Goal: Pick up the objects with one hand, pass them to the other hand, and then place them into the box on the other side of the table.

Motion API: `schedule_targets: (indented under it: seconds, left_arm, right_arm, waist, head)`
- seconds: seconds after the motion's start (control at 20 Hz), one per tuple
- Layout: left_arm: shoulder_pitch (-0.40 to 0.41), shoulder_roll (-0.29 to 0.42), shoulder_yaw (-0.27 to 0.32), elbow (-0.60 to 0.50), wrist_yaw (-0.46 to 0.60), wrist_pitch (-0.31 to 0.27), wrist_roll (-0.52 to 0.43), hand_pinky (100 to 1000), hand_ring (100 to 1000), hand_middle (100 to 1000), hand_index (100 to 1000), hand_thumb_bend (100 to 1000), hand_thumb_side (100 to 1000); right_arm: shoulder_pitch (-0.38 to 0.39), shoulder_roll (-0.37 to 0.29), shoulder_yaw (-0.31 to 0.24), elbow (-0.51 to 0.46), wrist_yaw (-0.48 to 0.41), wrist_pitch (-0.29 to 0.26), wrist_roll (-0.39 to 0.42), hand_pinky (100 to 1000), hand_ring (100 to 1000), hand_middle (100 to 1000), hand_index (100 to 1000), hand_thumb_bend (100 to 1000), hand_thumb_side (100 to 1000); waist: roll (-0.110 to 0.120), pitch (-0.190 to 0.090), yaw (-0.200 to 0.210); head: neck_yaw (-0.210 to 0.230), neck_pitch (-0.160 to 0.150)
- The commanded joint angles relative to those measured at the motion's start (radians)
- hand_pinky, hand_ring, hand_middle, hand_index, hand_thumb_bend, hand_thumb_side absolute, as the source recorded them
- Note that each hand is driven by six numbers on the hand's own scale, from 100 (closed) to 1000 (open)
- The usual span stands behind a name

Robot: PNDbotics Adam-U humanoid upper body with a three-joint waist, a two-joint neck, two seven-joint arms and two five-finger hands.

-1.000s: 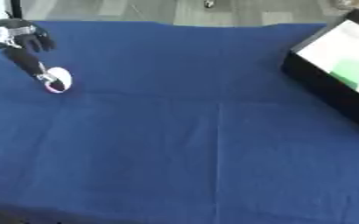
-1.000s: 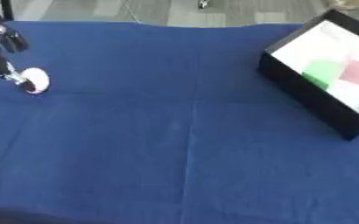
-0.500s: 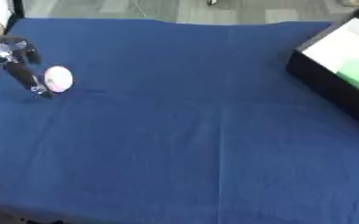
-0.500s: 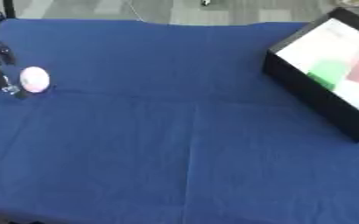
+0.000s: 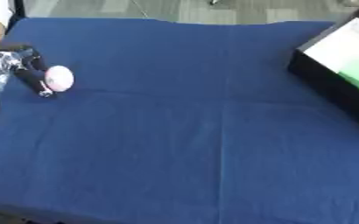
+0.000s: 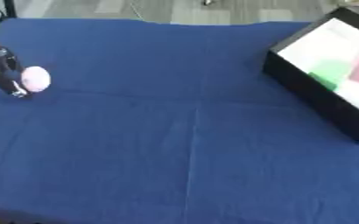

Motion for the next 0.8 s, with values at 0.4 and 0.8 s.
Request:
schedule_targets:
  seconds: [0.4,0.8]
  left_arm:
    - [-0.034,0.011,0.013,0.004,-0.007,0.027,0.052,744,756,695,708,612,168]
    - [-0.025,-0.021,0.017,0.035,0.012,0.034,0.057,739,750,683,688,415,145]
  right_arm:
    - [-0.002,-0.022,-0.010,-0.016,0.013,-0.006,0.003,895,1000,836,865,160,258]
    - [0.011,-0.013,-0.015,-0.016,0.025,-0.004,0.005,896,1000,835,864,157,266]
  waist:
    - [-0.011,0.007,-0.004]
    - [-0.012,0.011,-0.006]
  head:
    - [0.015,-0.023]
    - [0.027,-0.026]
